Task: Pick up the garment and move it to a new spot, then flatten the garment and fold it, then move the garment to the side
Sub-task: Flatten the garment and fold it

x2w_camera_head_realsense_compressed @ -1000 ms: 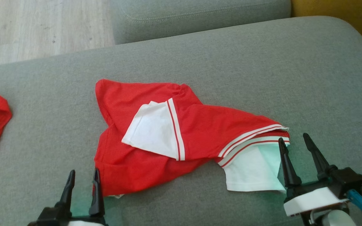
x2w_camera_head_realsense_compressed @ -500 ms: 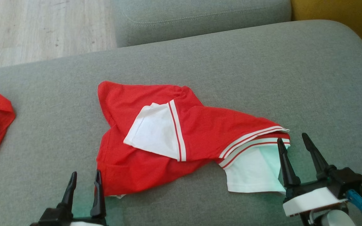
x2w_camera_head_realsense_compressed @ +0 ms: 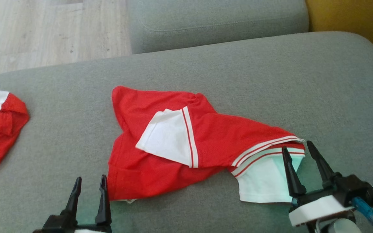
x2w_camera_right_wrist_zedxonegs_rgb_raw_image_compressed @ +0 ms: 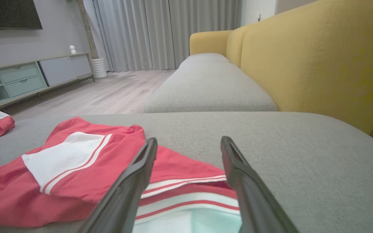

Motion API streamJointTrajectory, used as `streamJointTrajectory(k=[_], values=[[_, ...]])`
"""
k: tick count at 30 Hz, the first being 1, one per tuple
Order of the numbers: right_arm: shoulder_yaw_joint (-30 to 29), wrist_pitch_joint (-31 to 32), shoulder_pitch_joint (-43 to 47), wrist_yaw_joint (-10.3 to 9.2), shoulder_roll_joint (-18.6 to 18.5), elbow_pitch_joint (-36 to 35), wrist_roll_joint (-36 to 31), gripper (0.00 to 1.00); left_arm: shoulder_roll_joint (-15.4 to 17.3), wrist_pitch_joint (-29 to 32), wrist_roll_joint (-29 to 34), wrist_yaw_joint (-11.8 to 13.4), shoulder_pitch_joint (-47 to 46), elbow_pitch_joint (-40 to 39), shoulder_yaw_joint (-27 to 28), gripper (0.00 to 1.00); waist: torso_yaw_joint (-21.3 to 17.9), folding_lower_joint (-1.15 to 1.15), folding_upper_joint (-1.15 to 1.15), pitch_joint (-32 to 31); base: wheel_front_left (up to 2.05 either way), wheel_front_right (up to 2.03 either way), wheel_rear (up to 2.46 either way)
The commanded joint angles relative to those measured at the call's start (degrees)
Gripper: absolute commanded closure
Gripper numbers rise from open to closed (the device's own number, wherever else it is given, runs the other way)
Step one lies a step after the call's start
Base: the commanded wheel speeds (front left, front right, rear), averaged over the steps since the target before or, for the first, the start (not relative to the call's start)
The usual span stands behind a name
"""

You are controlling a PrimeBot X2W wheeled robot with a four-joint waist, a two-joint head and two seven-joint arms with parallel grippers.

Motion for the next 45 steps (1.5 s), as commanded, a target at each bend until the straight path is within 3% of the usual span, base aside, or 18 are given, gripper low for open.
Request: streamJointTrajectory(k=[1, 19, 25, 35, 39, 40, 41, 42, 43, 45], values=[[1.5, -0.6, -0.9, -0.04, -0.8, -1.4, 0.2, 0.00, -0.1, -0.7, -0.4, 0.4, -0.9, -2.0, 1.2, 0.00, 0.6, 0.00, 0.00, -0.4, 0.00, 0.00, 0.00], [2.3, -0.6, -1.6, -0.04, -1.2, -1.2, 0.4, 0.00, -0.1, -0.7, -1.0, 0.3, -1.0, -2.1, -0.6, 0.00, 2.3, 0.00, 0.00, 0.3, 0.00, 0.00, 0.00], [2.9, -0.6, -2.5, -0.04, -1.3, -1.5, 0.5, 0.00, -0.1, 0.5, -3.2, -1.7, -3.7, 2.9, -4.0, 0.00, 1.8, 0.00, 0.00, 1.7, 0.00, 0.00, 0.00], [3.3, -0.6, -4.0, -0.04, -1.2, -1.8, 0.7, 0.00, 0.9, 3.8, -5.6, -1.3, -8.8, 9.3, -2.9, 0.00, 0.4, 0.00, 0.00, 4.7, 0.00, 0.00, 0.00], [3.2, -0.6, -4.5, -0.04, -1.3, -1.9, 0.6, 0.00, 1.1, 5.0, -7.4, -2.2, -10.4, 9.6, -3.8, 0.00, 0.4, 0.00, 0.00, 6.0, 0.00, 0.00, 0.00], [3.2, -0.6, -4.6, -0.04, -1.3, -1.8, 0.6, 0.00, 1.1, 5.2, -8.0, -2.4, -10.4, 9.3, -4.1, 0.06, 0.4, 0.00, 0.00, 6.1, 0.00, 0.00, 0.00], [3.3, -0.6, -4.7, -0.04, -1.3, -1.8, 0.6, 0.00, 1.2, 5.3, -8.5, -2.6, -10.4, 9.0, -4.5, 0.36, 0.3, 0.00, 0.00, 6.1, 0.00, 0.00, 0.00], [3.3, -0.6, -4.8, -0.04, -1.3, -1.7, 0.6, 0.00, 1.4, 5.4, -8.7, -2.7, -10.3, 8.6, -4.9, 0.55, 0.3, 0.00, 0.00, 6.2, 0.00, 0.00, 0.00], [3.2, -0.6, -4.8, -0.04, -1.3, -1.7, 0.6, 0.00, 1.6, 5.5, -8.9, -2.8, -10.2, 8.2, -5.3, 0.64, 0.4, 0.00, 0.00, 6.2, 0.00, 0.00, 0.00], [3.2, -0.6, -4.9, -0.04, -1.2, -1.6, 0.6, 0.00, 1.9, 5.5, -9.1, -3.0, -10.1, 7.3, -5.9, 0.93, 0.5, 0.00, 0.00, 6.2, 0.00, 0.00, 0.00]])
